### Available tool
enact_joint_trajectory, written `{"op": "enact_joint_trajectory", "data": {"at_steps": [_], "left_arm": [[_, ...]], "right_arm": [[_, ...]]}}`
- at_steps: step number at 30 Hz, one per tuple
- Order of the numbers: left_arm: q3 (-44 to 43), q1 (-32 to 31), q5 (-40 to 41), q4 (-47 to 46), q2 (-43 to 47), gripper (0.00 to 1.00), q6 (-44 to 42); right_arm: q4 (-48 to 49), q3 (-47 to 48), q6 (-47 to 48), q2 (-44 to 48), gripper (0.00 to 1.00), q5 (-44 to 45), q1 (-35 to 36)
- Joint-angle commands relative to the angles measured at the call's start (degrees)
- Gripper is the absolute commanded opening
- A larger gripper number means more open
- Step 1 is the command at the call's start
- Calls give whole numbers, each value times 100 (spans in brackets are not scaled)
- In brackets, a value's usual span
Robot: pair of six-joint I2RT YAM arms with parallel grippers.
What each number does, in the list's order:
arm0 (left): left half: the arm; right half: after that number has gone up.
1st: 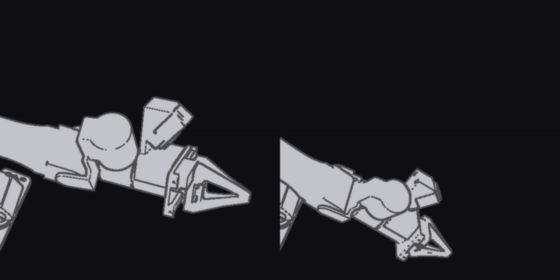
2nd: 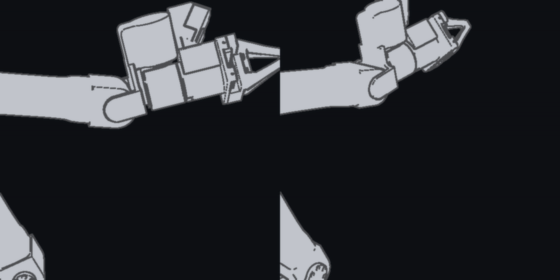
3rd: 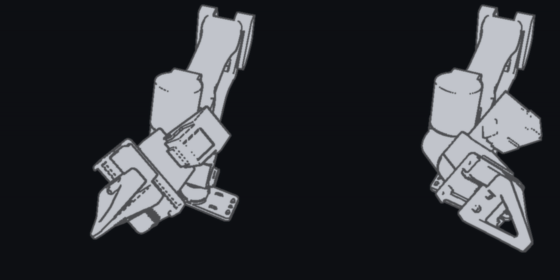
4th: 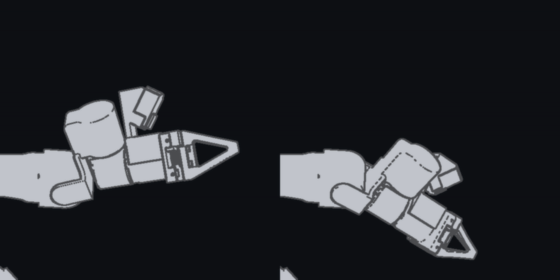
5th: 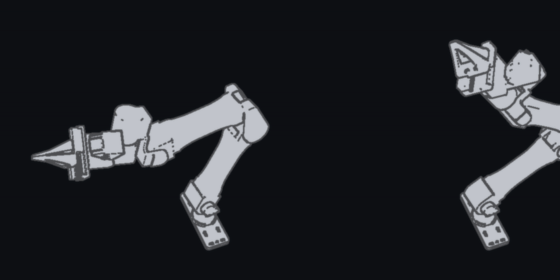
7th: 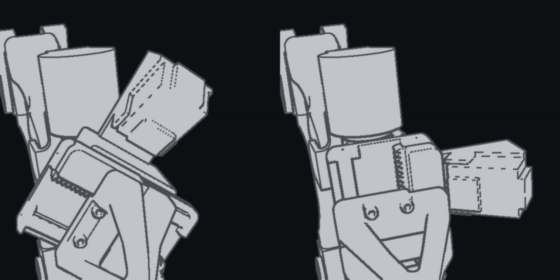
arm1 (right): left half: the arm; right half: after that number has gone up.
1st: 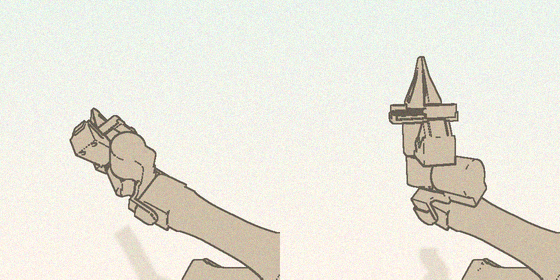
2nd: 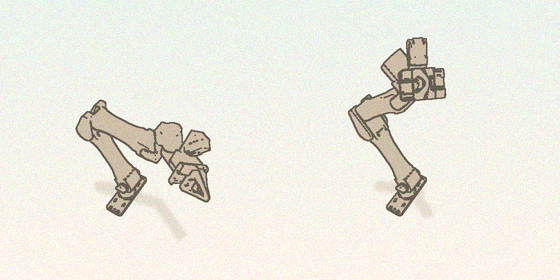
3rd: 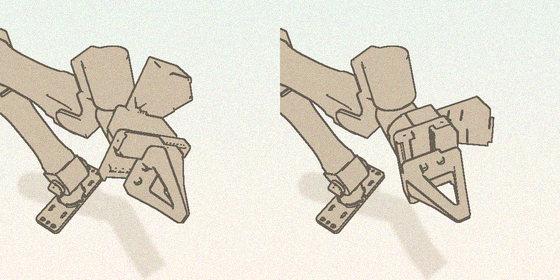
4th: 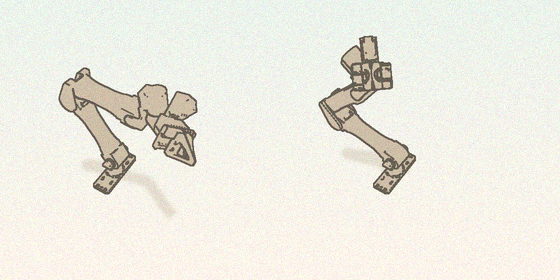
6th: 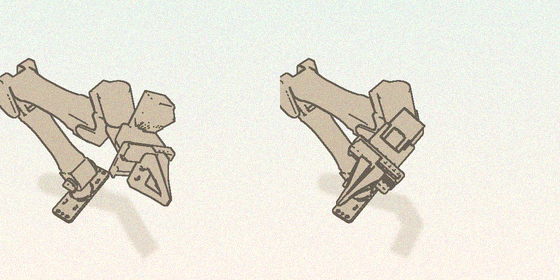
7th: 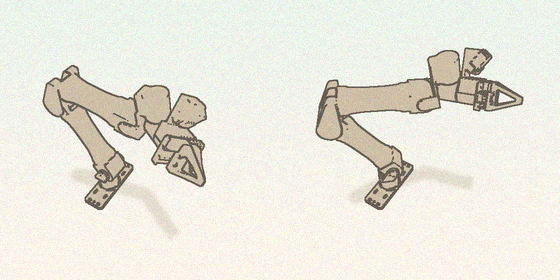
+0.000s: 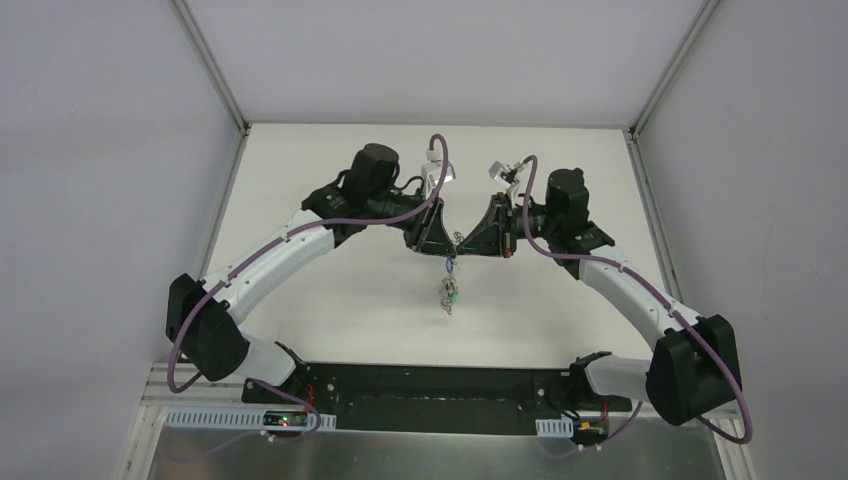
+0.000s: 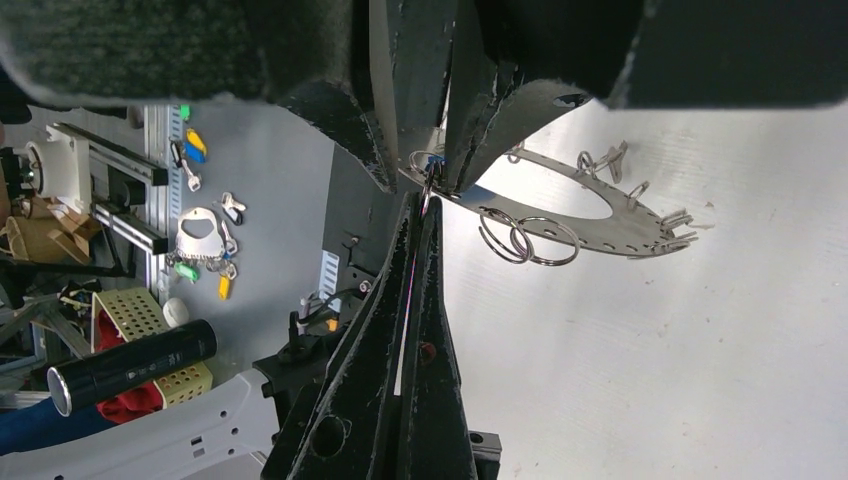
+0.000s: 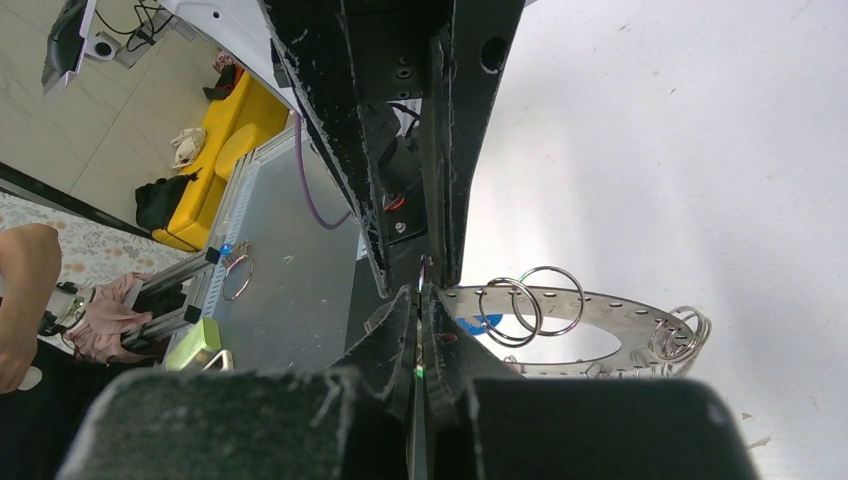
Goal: Put the keys on the keyring
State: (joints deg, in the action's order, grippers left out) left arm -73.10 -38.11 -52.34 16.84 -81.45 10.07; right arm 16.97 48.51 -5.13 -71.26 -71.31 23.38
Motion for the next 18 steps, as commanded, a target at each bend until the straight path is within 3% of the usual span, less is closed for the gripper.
{"op": "enact_joint_trajectory", "data": {"at_steps": [1, 7, 14, 18], "left_arm": [[50, 58, -218, -299, 88, 22, 129], [0, 58, -298, -339, 26, 11, 198], [59, 84, -297, -339, 67, 11, 190], [59, 84, -316, -348, 68, 5, 191]], "right_arm": [[327, 1, 13, 134, 0, -103, -34], [331, -4, 12, 124, 0, -103, -38], [324, -8, 34, 116, 0, -110, -64], [328, -8, 21, 115, 0, -104, -73]]}}
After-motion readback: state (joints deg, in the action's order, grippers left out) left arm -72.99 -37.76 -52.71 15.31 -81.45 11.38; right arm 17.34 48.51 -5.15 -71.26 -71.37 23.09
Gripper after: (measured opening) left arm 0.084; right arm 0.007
